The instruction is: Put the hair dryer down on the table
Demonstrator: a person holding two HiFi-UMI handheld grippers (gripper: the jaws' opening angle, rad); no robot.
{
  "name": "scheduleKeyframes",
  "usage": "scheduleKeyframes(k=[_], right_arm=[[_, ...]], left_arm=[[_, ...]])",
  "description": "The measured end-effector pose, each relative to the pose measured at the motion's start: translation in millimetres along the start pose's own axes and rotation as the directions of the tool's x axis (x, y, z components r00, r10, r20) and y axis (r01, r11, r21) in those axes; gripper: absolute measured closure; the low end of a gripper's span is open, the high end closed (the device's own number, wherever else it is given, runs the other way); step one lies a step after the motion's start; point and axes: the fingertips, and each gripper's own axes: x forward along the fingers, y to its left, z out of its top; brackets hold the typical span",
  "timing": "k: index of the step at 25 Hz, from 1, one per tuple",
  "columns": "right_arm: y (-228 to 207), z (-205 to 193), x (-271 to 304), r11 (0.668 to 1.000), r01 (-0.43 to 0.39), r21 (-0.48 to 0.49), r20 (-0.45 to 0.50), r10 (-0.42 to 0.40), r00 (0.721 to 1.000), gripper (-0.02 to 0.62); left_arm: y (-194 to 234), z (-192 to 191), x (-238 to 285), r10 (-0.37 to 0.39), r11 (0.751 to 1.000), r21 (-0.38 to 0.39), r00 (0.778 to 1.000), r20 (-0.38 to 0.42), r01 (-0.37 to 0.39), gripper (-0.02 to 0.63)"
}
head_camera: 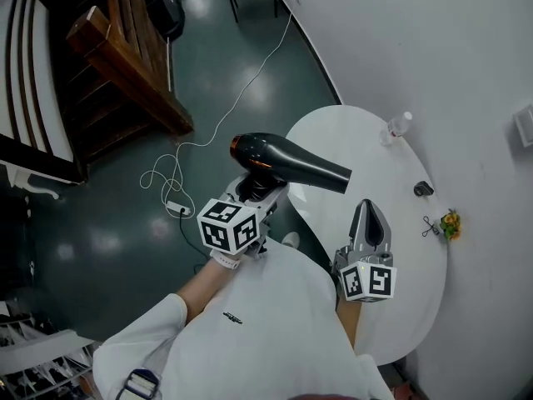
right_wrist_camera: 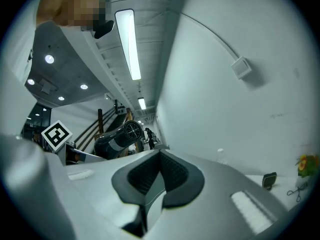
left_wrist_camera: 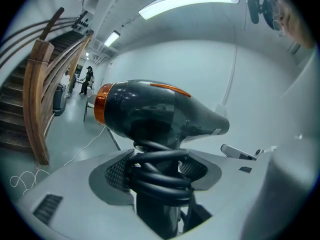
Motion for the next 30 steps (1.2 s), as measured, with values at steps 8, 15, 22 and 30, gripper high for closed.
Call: scheduleKeyframes(k=[8,15,22,30], right_arm=[[-10,-10,9,0.999,0.041,0.033,0.004,-0.041,0.999,0.584],[-29,-1,-1,0.993,0.112,0.039,0.025,-0.113,0.993,0.584],[-48,-19,-17,0.983,0.172,0.062,-0.017,-0.171,0.985,0.584],[-59,-29,-28,0.974,0.218,0.06,-0.057,-0.214,0.975,0.584]], left_arm=[[6,4,18,-0.02,1.0,0.01,0.999,-0.038,0.021,0.324],[0,7,57,-0.056,0.996,0.067,0.995,-0.088,0.061,0.324],[-5,-20,90,-0.069,0.995,0.062,0.985,-0.159,0.08,0.324],[-7,-38,115,-0.076,0.992,0.078,0.975,-0.208,0.094,0.324]])
